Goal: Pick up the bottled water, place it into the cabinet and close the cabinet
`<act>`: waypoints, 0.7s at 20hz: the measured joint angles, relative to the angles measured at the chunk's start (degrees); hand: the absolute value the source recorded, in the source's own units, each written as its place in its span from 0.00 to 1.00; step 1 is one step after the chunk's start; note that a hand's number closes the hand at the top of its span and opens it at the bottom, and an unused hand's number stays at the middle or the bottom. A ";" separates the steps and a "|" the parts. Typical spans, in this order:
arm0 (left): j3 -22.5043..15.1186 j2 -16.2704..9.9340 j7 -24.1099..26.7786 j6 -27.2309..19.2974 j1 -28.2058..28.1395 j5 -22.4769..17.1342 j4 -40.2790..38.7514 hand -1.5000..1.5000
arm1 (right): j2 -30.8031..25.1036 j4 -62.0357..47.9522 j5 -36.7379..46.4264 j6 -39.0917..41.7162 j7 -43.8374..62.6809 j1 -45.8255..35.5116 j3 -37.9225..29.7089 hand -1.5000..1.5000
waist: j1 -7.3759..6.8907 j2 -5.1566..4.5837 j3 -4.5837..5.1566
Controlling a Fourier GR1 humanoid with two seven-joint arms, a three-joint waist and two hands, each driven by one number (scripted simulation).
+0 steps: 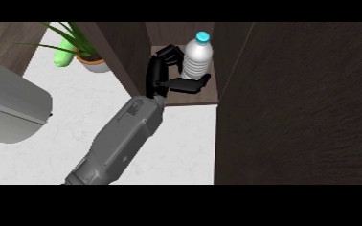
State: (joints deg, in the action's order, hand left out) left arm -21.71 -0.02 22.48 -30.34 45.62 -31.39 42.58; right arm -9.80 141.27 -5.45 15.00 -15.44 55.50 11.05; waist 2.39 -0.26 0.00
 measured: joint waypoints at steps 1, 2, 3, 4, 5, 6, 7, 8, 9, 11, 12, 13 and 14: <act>-0.18 0.00 0.05 -0.43 1.20 -0.80 -1.48 1.00 | -0.12 -0.06 -0.18 0.42 -0.33 -0.06 -0.47 0.00 | 0.25 -0.06 0.00; 0.16 0.01 -0.07 -0.35 2.32 -1.19 -3.18 1.00 | -0.29 -0.30 -0.49 0.91 -0.83 -0.01 -1.27 0.00 | 0.30 -0.08 0.00; 0.19 0.01 -0.44 -0.66 3.70 -1.42 -4.81 1.00 | -0.20 -0.29 -0.65 1.03 -0.73 -0.06 -1.41 0.00 | 0.39 -0.14 0.00; 0.71 0.01 -0.62 -0.37 5.19 -1.44 -6.70 1.00 | -0.12 -0.32 -0.79 1.25 -0.74 -0.13 -1.47 0.00 | 0.43 -0.20 0.00; 0.84 0.01 -0.41 -0.63 6.41 -1.24 -8.55 1.00 | -0.15 -0.40 -1.07 1.38 -0.61 -0.51 -2.06 0.00 | 0.52 -0.29 0.00; 0.57 0.02 -0.02 -0.86 7.33 -0.37 -10.29 1.00 | -0.09 -0.61 -1.34 1.42 -0.59 -0.97 -2.64 0.00 | 0.47 -0.34 -0.01; 0.22 0.01 -0.08 -1.67 8.69 0.64 -12.21 1.00 | 0.05 -0.69 -1.43 1.55 -0.57 -1.13 -2.48 0.00 | 0.61 -0.41 -0.02; 0.27 -0.32 -0.17 -1.91 9.84 1.27 -14.22 1.00 | 0.02 -0.70 -1.57 1.70 -0.54 -1.18 -2.85 0.00 | 0.74 -0.49 -0.02; 0.23 -0.27 0.39 -2.60 10.39 1.77 -16.12 1.00 | 0.07 -0.67 -1.65 1.79 -0.37 -1.47 -2.66 0.00 | 0.95 -0.62 -0.01; 0.94 -0.63 0.20 -3.23 12.05 2.28 -19.79 1.00 | 0.05 -0.76 -1.96 2.37 -0.65 -1.19 -3.04 0.00 | 1.20 -0.71 0.00; 1.39 -0.99 0.27 -3.48 12.71 2.43 -21.41 1.00 | 0.09 -0.81 -2.08 2.53 -0.60 -1.46 -3.17 0.00 | 1.22 -0.79 0.00; 1.81 -0.82 0.29 -4.41 13.40 2.35 -22.76 1.00 | 0.11 -0.69 -2.25 2.64 -0.43 -1.41 -3.06 0.00 | 1.51 -0.90 0.01; 2.55 -0.65 0.57 -4.80 14.08 2.19 -24.09 1.00 | 0.07 -0.77 -2.30 2.98 -0.78 -1.37 -3.32 0.00 | 1.62 -0.93 0.02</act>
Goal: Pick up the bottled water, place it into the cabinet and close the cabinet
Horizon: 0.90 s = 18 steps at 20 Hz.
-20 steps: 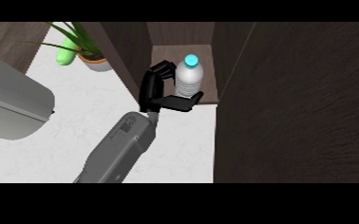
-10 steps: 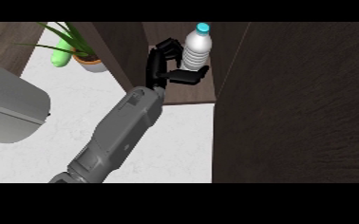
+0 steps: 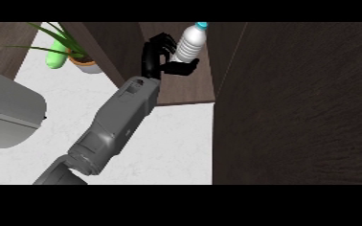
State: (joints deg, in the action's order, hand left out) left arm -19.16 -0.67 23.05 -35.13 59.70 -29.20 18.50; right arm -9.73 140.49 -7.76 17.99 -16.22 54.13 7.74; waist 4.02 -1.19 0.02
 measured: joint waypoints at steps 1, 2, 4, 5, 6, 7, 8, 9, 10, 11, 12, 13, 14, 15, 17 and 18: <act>0.92 -0.10 0.87 0.10 -0.03 -0.40 -1.02 1.00 | 0.19 -0.07 -0.04 0.03 0.04 -0.28 0.18 0.00 | 0.01 -0.10 0.01; 1.72 -0.32 1.14 -0.02 0.68 -0.69 -2.02 1.00 | 0.34 -0.11 -0.12 0.07 0.20 -0.42 0.36 0.00 | 0.11 -0.20 0.03; 3.25 -0.29 3.50 -0.48 0.45 -1.23 -3.68 1.00 | 0.43 -0.14 -0.19 0.27 0.20 -0.66 0.53 0.00 | 0.33 -0.38 0.06; 3.82 -0.69 3.94 -0.31 0.84 -1.36 -4.62 1.00 | 0.49 -0.31 -0.15 0.50 -0.12 -0.52 0.50 0.00 | 0.47 -0.38 0.06; 4.23 -0.83 4.45 -0.33 1.19 -1.38 -5.52 1.00 | 0.59 -0.38 -0.15 0.67 -0.38 -0.55 0.60 0.00 | 0.72 -0.47 0.06; 4.25 -1.18 4.73 -0.74 1.76 -1.04 -6.54 0.00 | 0.64 -0.45 -0.19 0.74 -0.46 -0.73 0.45 0.00 | 0.86 -0.54 0.06; 4.19 -1.46 5.28 -0.77 1.94 -0.65 -7.45 0.00 | 0.79 -0.55 -0.21 0.65 -0.33 -1.06 0.34 0.00 | 0.84 -0.58 0.05; 4.07 -1.61 5.78 -1.38 2.33 -0.20 -8.30 0.00 | 0.72 -0.62 -0.23 0.98 -0.53 -0.89 0.34 0.00 | 0.97 -0.57 0.05; 3.94 -2.00 6.44 -1.72 2.51 0.23 -9.04 0.00 | 0.60 -0.68 -0.27 1.27 -0.70 -0.77 0.20 0.00 | 1.22 -0.65 0.04; 3.85 -2.02 6.84 -2.49 3.08 0.59 -9.70 0.00 | 0.60 -0.65 -0.31 1.42 -0.80 -0.72 0.27 0.00 | 1.43 -0.70 0.05; 3.72 -1.83 7.11 -3.12 3.72 0.97 -10.26 0.00 | 0.42 -0.71 -0.47 1.55 -0.74 -1.08 -0.32 0.00 | 1.44 -0.75 0.05; 3.49 -1.94 7.29 -3.58 4.30 1.43 -10.90 0.00 | 0.46 -0.70 -0.54 1.71 -0.76 -0.90 -0.14 0.00 | 1.50 -0.73 0.05; 3.34 -2.19 7.17 -3.90 5.10 1.78 -11.51 0.00 | 0.45 -0.70 -0.59 1.81 -0.71 -1.05 -0.12 0.00 | 1.65 -0.82 0.05; 3.31 -2.28 7.52 -4.29 5.48 2.01 -11.94 0.00 | 0.35 -0.70 -0.66 2.03 -0.72 -1.11 -0.19 0.00 | 1.75 -0.88 0.05; 3.38 -2.47 7.74 -5.28 6.22 2.29 -12.93 0.00 | 0.18 -0.69 -0.77 2.49 -0.75 -0.74 -0.08 0.00 | 2.05 -0.97 0.06; 3.59 -2.43 8.03 -5.68 6.44 2.25 -13.16 0.00 | 0.09 -0.75 -0.82 2.82 -0.93 -0.59 -0.12 0.00 | 2.13 -0.98 0.06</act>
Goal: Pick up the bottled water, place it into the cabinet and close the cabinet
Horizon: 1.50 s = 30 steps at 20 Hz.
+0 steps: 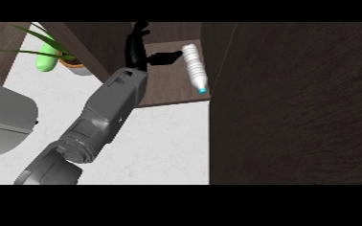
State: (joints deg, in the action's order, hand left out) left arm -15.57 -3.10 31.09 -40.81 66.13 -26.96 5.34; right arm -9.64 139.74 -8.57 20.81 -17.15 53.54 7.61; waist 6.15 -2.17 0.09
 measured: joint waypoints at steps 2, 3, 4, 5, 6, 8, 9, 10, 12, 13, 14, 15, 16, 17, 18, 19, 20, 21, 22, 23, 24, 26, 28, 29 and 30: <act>0.43 -0.38 0.06 1.09 0.67 -0.18 -0.14 0.00 | 0.03 -0.08 -0.12 0.42 -0.21 0.46 0.05 0.00 | 0.05 0.01 0.01; 0.43 -0.32 0.15 2.28 0.81 -0.12 -0.21 0.00 | -0.04 -0.10 -0.21 0.51 -0.07 0.20 -0.08 0.00 | -0.05 -0.05 0.02; 0.40 0.04 0.09 2.91 1.33 -0.01 -0.22 0.00 | -0.06 -0.11 -0.25 0.71 -0.17 0.27 0.02 0.00 | -0.03 -0.01 0.02; 0.64 -0.02 0.71 3.96 1.39 -0.15 0.16 0.00 | -0.14 -0.06 -0.34 0.86 -0.17 0.53 -0.09 0.00 | -0.11 0.03 0.03; 1.11 -0.01 1.53 5.06 1.36 -0.51 0.69 0.00 | -0.09 -0.48 -0.36 1.12 -0.55 0.59 -0.15 0.00 | -0.10 0.05 0.03; 1.94 0.03 2.97 7.46 1.98 -1.13 1.98 0.00 | -0.07 -0.59 -0.55 1.24 -0.38 0.30 -0.17 0.00 | -0.50 0.12 0.03; 2.56 0.25 3.82 8.70 2.02 -1.65 2.71 0.00 | -0.01 -0.46 -0.64 1.22 -0.14 0.40 0.13 0.00 | -0.76 0.21 0.05; 3.09 0.34 4.78 9.95 1.96 -2.06 3.27 0.00 | 0.05 -0.60 -0.65 1.34 -0.34 0.50 0.11 0.00 | -0.89 0.29 0.05; 4.01 0.47 5.87 12.59 2.24 -2.75 4.16 0.00 | 0.08 -0.76 -0.72 1.60 -0.44 0.86 0.18 0.00 | -1.28 0.51 0.04; 4.39 0.19 6.27 14.03 2.46 -3.00 4.54 0.00 | 0.23 -0.73 -0.72 1.74 -0.73 1.34 0.54 0.00 | -1.39 0.63 0.03; 4.71 0.35 7.02 15.17 2.30 -3.17 4.85 0.00 | 0.27 -0.73 -0.75 1.84 -0.80 1.64 0.61 0.00 | -1.66 0.76 0.03; 5.03 0.83 7.28 15.76 2.66 -3.32 4.98 0.00 | 0.46 -0.76 -0.69 1.67 -0.37 1.44 1.25 0.00 | -1.90 0.81 0.02; 5.31 1.17 7.28 16.49 2.85 -3.47 5.25 0.00 | 0.32 -0.82 -0.74 1.95 -0.64 1.86 0.82 0.00 | -2.18 0.98 0.01; 5.41 1.37 7.07 17.14 2.90 -3.48 5.74 0.00 | 0.41 -0.75 -0.79 1.78 -0.35 1.90 0.77 0.00 | -2.70 1.19 -0.01; 5.55 1.61 7.73 17.58 2.42 -3.41 5.90 0.00 | 0.55 -0.67 -0.84 1.55 0.00 1.78 0.81 0.00 | -3.01 1.28 -0.01; 5.64 1.91 8.10 17.72 2.02 -3.50 6.27 0.00 | 0.81 -0.70 -0.81 1.32 0.29 1.56 1.10 0.00 | -3.22 1.37 -0.02; 5.75 1.93 8.55 18.31 1.50 -3.43 6.50 0.00 | 0.81 -0.62 -0.83 1.51 0.08 2.07 1.11 0.00 | -3.41 1.48 -0.03; 5.89 2.09 8.34 18.60 1.56 -3.40 6.87 0.00 | 1.01 -0.57 -0.81 1.07 0.77 1.66 1.34 0.00 | -3.72 1.56 -0.03; 5.76 2.30 8.43 18.80 0.78 -3.43 7.69 0.00 | 1.14 -0.47 -0.80 0.82 1.20 1.63 1.55 0.00 | -4.06 1.71 -0.03; 5.47 2.46 8.45 19.09 -0.08 -3.53 8.49 0.00 | 1.50 -0.41 -0.72 0.35 1.95 1.16 2.41 0.00 | -4.26 1.80 -0.03; 5.34 2.60 8.60 19.27 -1.05 -3.50 9.35 0.00 | 1.79 -0.33 -0.65 0.10 2.23 1.47 3.06 0.00 | -4.52 1.92 -0.03; 4.67 2.78 8.43 19.43 -2.88 -3.95 11.42 0.00 | 1.91 -0.01 -0.70 -0.23 2.96 1.22 3.39 0.00 | -4.70 2.06 -0.04; 3.20 2.90 8.11 19.81 -5.70 -4.46 14.27 0.00 | 2.34 0.14 -0.31 -0.40 2.69 1.83 4.32 0.00 | -4.87 2.29 -0.05; 2.47 2.95 7.48 20.10 -6.61 -4.91 15.85 0.00 | 2.29 0.36 -0.34 -0.58 3.04 1.69 4.33 0.00 | -4.98 2.34 -0.05; 1.42 2.97 7.17 20.36 -8.11 -5.57 17.75 0.00 | 2.31 0.54 -0.24 -0.57 3.07 2.12 4.95 0.00 | -4.97 2.45 -0.05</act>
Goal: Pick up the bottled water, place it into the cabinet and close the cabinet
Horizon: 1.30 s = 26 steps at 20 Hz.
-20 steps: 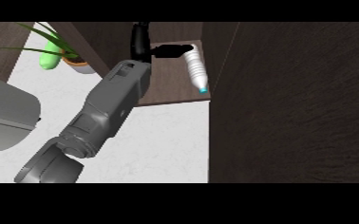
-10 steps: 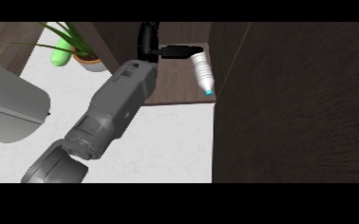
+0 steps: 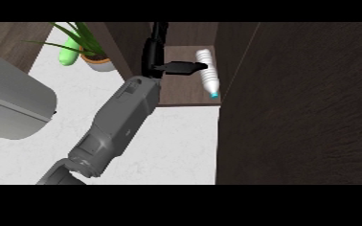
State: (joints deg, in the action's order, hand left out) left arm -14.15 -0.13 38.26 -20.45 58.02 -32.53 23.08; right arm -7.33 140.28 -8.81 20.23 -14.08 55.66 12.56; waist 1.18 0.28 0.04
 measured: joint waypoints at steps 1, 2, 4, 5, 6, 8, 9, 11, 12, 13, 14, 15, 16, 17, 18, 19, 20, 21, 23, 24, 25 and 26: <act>-0.96 0.03 -0.42 0.54 -1.35 -0.42 1.89 0.00 | 0.29 0.08 0.13 -0.32 0.13 -0.02 0.61 0.00 | -0.15 0.06 0.00; -2.40 0.05 -0.49 0.88 -3.26 -0.95 4.17 0.00 | 0.34 0.08 0.22 -0.48 0.07 -0.11 0.42 0.00 | -0.27 0.15 0.00; -4.68 0.08 -1.01 1.85 -6.94 -1.92 8.68 0.00 | 0.18 0.10 0.39 -0.45 -0.20 0.36 0.23 0.00 | -0.57 0.27 0.00; -5.46 0.09 -1.42 2.47 -8.17 -2.37 10.78 0.00 | 0.34 0.07 0.57 -0.69 -0.06 0.15 0.56 0.00 | -0.68 0.25 -0.01; -6.31 0.10 -1.85 3.09 -9.72 -2.58 12.96 0.00 | 0.54 0.21 0.80 -0.80 -0.30 0.81 1.25 0.00 | -0.81 0.32 -0.01; -8.72 0.10 -1.99 3.71 -12.94 -3.56 17.48 0.00 | 0.53 0.13 1.12 -1.05 -0.13 0.31 1.26 0.00 | -0.88 0.27 0.00; -9.69 0.11 -2.28 3.80 -14.22 -3.75 19.96 0.00 | 0.85 0.18 1.61 -1.46 -0.04 0.24 1.86 0.00 | -0.98 0.27 0.00; -10.91 -0.07 -2.80 4.43 -17.46 -3.46 24.85 0.00 | 1.02 0.20 2.02 -2.01 0.21 -0.12 1.79 0.00 | -1.33 0.27 -0.01; -11.52 -0.31 -3.26 4.51 -19.14 -3.29 27.55 0.00 | 1.03 0.30 2.12 -2.25 0.57 -0.17 2.02 0.00 | -1.46 0.26 -0.01; -12.17 -0.64 -4.02 4.43 -20.75 -3.13 30.32 0.00 | 1.24 0.47 2.54 -2.60 0.73 0.06 2.69 0.00 | -1.53 0.28 -0.01; -12.83 -0.66 -3.57 4.78 -22.55 -2.75 32.06 0.00 | 1.08 0.66 2.74 -2.64 0.75 0.21 2.83 0.00 | -1.46 0.24 -0.01; -13.66 -1.28 -3.80 5.23 -24.77 -2.52 34.65 0.00 | 0.88 0.58 2.99 -2.42 0.17 0.56 2.73 0.00 | -1.48 0.27 -0.02; -14.47 -1.74 -4.23 5.37 -26.50 -2.23 37.10 0.00 | 0.29 0.66 2.98 -2.19 0.17 0.31 1.68 0.00 | -1.55 0.25 -0.02; -15.41 -2.05 -4.41 5.38 -28.57 -1.89 39.47 0.00 | -0.18 0.80 3.17 -1.83 0.08 0.41 1.75 0.00 | -1.58 0.26 -0.03; -16.16 -2.35 -4.70 5.17 -30.50 -1.58 41.70 1.00 | -0.51 0.91 3.56 -1.60 0.02 0.37 1.97 0.00 | -1.56 0.24 -0.03; -16.95 -2.80 -5.53 4.90 -32.08 -1.39 44.13 1.00 | -1.07 1.20 3.94 -1.20 0.01 0.30 2.18 0.00 | -1.63 0.25 -0.02; -17.56 -3.69 -6.52 4.52 -33.75 -1.22 47.10 1.00 | -1.72 1.15 4.13 -0.54 -0.21 0.13 2.09 0.00 | -1.72 0.28 -0.03; -18.14 -4.48 -7.08 4.54 -35.64 -1.17 49.14 1.00 | -2.37 1.32 4.47 0.16 -0.32 0.16 2.63 1.00 | -1.72 0.28 -0.03; -19.05 -5.41 -8.07 4.52 -38.17 -1.00 52.24 1.00 | -4.59 1.61 4.96 2.06 -0.57 0.19 2.06 1.00 | -1.59 0.23 -0.03; -19.24 -6.61 -8.34 5.16 -39.86 -1.23 53.80 1.00 | -5.58 1.91 5.49 2.92 -0.70 0.53 2.48 1.00 | -1.60 0.25 0.01; -19.20 -7.76 -9.19 5.25 -41.20 -1.52 55.74 1.00 | -6.49 1.98 5.88 3.77 -0.99 0.85 2.86 1.00 | -1.59 0.29 0.03; -19.10 -8.67 -9.89 5.19 -42.11 -1.58 57.39 1.00 | -7.42 2.00 6.28 4.72 -1.18 1.14 3.36 1.00 | -1.50 0.28 0.02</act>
State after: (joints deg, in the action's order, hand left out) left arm -33.25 -8.79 28.37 -15.27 15.92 -34.11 80.48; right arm -14.75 142.28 -2.53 24.96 -15.26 56.80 15.92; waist -0.32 0.56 0.06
